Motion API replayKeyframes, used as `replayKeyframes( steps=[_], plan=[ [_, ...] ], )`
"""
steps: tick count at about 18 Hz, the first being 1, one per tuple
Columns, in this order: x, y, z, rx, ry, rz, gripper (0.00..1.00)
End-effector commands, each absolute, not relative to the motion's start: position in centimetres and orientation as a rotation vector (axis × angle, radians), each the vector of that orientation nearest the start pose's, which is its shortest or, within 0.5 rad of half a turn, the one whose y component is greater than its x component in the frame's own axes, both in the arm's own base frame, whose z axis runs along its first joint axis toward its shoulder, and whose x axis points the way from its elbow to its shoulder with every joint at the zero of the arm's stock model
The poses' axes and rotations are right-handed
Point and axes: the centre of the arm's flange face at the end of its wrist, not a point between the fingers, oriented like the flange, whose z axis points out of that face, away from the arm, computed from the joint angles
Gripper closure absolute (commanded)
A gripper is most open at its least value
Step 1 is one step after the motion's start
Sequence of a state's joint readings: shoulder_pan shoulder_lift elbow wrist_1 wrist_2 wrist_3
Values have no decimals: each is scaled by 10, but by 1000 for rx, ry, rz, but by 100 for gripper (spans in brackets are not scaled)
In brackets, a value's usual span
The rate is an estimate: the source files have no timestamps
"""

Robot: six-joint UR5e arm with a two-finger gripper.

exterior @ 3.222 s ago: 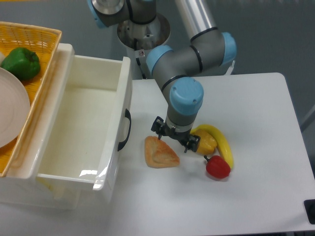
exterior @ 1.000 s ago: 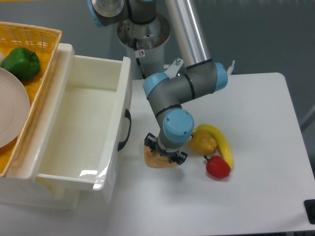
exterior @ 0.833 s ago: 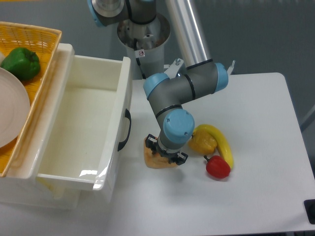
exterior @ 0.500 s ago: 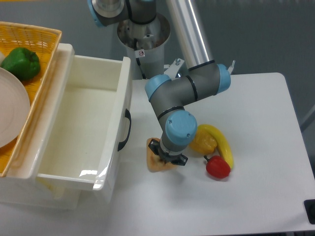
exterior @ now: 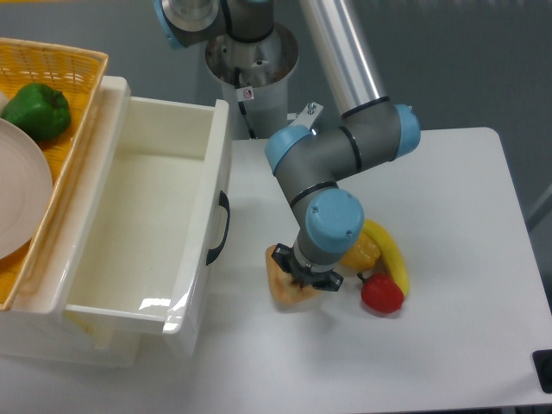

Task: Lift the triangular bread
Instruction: 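Lift the held bread up and carry it toward the banana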

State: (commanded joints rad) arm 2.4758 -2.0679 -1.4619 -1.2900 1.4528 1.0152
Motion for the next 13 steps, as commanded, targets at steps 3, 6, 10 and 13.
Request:
replayKeyframes(
  steps=[3,6,10,13],
  plan=[
    [-431,505,297,-3068,213,-241,94],
    [-437,492,318,-3038,316,-207,94],
    [-441,471,343,-3014,429,-193,94],
    [-441,457,356,-3005,468,-190,94]
  ],
)
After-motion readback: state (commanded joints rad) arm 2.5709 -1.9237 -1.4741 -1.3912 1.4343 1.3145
